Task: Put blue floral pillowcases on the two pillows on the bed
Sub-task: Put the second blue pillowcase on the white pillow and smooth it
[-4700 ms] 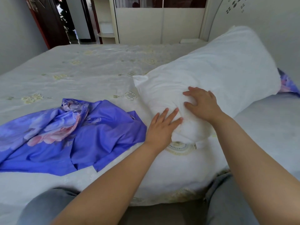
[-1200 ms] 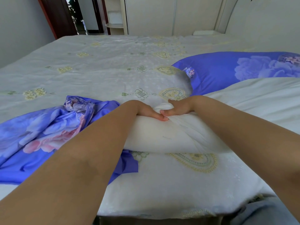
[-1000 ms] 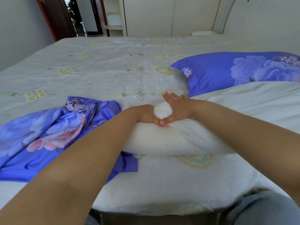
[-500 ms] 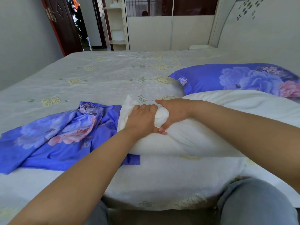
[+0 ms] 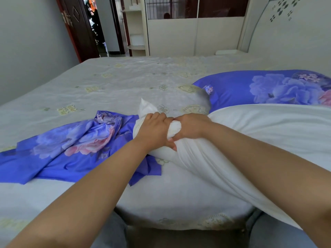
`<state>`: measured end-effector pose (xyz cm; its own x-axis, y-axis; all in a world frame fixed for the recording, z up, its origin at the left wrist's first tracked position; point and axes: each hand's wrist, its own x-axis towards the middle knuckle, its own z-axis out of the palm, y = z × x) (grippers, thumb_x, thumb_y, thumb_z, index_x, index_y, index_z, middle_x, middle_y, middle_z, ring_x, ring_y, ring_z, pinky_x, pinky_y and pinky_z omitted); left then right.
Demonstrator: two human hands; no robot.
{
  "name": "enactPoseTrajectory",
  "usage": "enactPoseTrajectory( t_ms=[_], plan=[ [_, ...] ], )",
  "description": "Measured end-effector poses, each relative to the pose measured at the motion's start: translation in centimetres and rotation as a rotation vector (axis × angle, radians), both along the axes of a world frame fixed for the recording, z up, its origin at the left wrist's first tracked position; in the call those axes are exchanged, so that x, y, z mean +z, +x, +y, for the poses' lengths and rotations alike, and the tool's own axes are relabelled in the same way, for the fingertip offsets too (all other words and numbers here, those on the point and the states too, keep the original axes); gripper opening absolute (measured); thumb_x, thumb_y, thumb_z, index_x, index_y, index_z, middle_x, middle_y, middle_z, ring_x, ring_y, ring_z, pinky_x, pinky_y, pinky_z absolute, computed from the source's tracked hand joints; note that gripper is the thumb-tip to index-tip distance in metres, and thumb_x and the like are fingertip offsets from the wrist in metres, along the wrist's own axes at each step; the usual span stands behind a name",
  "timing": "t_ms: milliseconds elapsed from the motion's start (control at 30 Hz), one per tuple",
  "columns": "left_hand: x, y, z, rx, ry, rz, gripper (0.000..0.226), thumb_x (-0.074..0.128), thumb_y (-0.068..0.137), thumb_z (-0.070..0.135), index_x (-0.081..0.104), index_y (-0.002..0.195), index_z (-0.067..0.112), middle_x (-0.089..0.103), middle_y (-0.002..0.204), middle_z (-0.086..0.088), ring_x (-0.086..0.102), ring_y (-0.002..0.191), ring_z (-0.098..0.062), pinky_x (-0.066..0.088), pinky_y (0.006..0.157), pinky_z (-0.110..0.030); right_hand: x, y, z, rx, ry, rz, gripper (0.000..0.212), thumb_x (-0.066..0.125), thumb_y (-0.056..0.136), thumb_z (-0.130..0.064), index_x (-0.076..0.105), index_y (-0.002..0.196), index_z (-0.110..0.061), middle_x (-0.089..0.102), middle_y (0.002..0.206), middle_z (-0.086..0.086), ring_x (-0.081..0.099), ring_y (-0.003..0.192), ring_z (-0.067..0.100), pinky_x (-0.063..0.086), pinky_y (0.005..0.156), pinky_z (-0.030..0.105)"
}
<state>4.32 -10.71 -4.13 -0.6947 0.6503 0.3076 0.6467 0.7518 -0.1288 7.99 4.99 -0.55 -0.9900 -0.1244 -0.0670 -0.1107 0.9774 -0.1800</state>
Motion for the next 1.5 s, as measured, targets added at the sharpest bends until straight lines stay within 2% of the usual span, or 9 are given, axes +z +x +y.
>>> enactPoseTrajectory(
  t_ms=[267, 400, 567, 700, 967, 1133, 1267, 1400, 1500],
  plan=[
    [1.3, -0.9, -3.1, -0.176, 0.813, 0.120, 0.044, 0.054, 0.082, 0.049, 0.063, 0.113, 0.019, 0.060, 0.116, 0.004, 0.052, 0.111, -0.017, 0.035, 0.098, -0.030, 2.9, -0.4, 0.0, 0.007, -0.049, 0.161, 0.060, 0.066, 0.067, -0.068, 0.054, 0.120, -0.043, 0.062, 0.122, -0.008, 0.057, 0.113, 0.020, 0.045, 0.082, 0.031],
    [1.9, -3.7, -8.5, 0.388, 1.646, -0.133, 0.010, 0.049, 0.091, 0.023, 0.055, 0.084, 0.021, 0.063, 0.093, -0.003, 0.057, 0.087, -0.015, 0.048, 0.085, -0.029, 4.3, -1.7, -1.2, 0.016, -0.215, 0.209, 0.057, 0.068, 0.066, -0.067, 0.058, 0.115, -0.040, 0.063, 0.117, -0.008, 0.058, 0.109, 0.019, 0.047, 0.086, 0.033],
    [-3.3, -4.8, -14.3, 0.548, 0.909, -0.662, 0.013, 0.058, 0.079, 0.017, 0.064, 0.070, 0.010, 0.060, 0.062, -0.008, 0.057, 0.050, -0.010, 0.047, 0.055, -0.021, 2.7, -2.9, -5.0, 0.040, -0.244, 0.218, 0.062, 0.067, 0.067, -0.067, 0.052, 0.121, -0.041, 0.061, 0.121, -0.011, 0.057, 0.109, 0.017, 0.039, 0.076, 0.029],
    [-5.5, -4.6, -16.6, 0.679, 0.258, -0.614, 0.026, 0.063, 0.082, 0.039, 0.058, 0.083, 0.014, 0.063, 0.094, -0.013, 0.059, 0.089, -0.027, 0.044, 0.078, -0.031, -0.7, -3.9, -6.4, 0.016, -0.254, 0.122, 0.074, 0.066, 0.064, -0.071, 0.047, 0.129, -0.041, 0.056, 0.131, -0.009, 0.054, 0.117, 0.018, 0.042, 0.085, 0.030],
    [-4.7, -4.1, -17.8, 0.978, 0.058, -0.576, 0.055, 0.053, 0.090, 0.036, 0.036, 0.141, 0.024, 0.045, 0.141, -0.004, 0.042, 0.130, -0.029, 0.037, 0.102, -0.042, -0.7, -4.0, -5.8, -0.013, -0.272, 0.104, 0.078, 0.066, 0.064, -0.071, 0.045, 0.131, -0.038, 0.056, 0.130, -0.008, 0.054, 0.116, 0.018, 0.043, 0.089, 0.034],
    [-4.3, -3.0, -19.3, 0.842, 0.710, -0.285, 0.018, 0.047, 0.090, 0.020, 0.061, 0.094, 0.008, 0.063, 0.093, -0.017, 0.058, 0.094, -0.035, 0.043, 0.077, -0.037, -1.2, -1.2, -6.5, 0.036, -0.176, 0.237, 0.069, 0.056, 0.076, -0.068, 0.034, 0.136, -0.039, 0.058, 0.127, -0.002, 0.056, 0.113, 0.025, 0.039, 0.079, 0.031],
    [-1.5, -3.4, -19.1, 0.717, 1.419, -0.628, 0.019, 0.049, 0.087, 0.022, 0.056, 0.074, 0.010, 0.060, 0.076, -0.008, 0.058, 0.077, -0.028, 0.048, 0.071, -0.032, 0.2, 0.6, -7.0, 0.107, -0.130, 0.297, 0.068, 0.053, 0.079, -0.069, 0.030, 0.138, -0.044, 0.061, 0.123, -0.001, 0.057, 0.110, 0.028, 0.040, 0.079, 0.033],
    [0.5, -4.0, -19.5, 0.669, 1.713, -0.907, 0.013, 0.056, 0.091, 0.023, 0.063, 0.083, 0.015, 0.067, 0.080, -0.002, 0.062, 0.085, -0.023, 0.052, 0.088, -0.036, 2.0, 1.7, -8.6, 0.184, -0.103, 0.357, 0.066, 0.055, 0.078, -0.068, 0.033, 0.136, -0.045, 0.063, 0.119, -0.004, 0.059, 0.106, 0.025, 0.038, 0.075, 0.030],
    [1.2, -2.8, -20.1, 0.604, 1.720, -1.045, 0.019, 0.049, 0.094, 0.023, 0.060, 0.080, 0.017, 0.067, 0.059, 0.000, 0.064, 0.058, -0.016, 0.048, 0.045, -0.028, 3.6, 1.5, -10.5, 0.213, -0.177, 0.397, 0.062, 0.058, 0.078, -0.066, 0.039, 0.133, -0.045, 0.062, 0.118, -0.009, 0.058, 0.104, 0.019, 0.036, 0.075, 0.027]
  ],
)
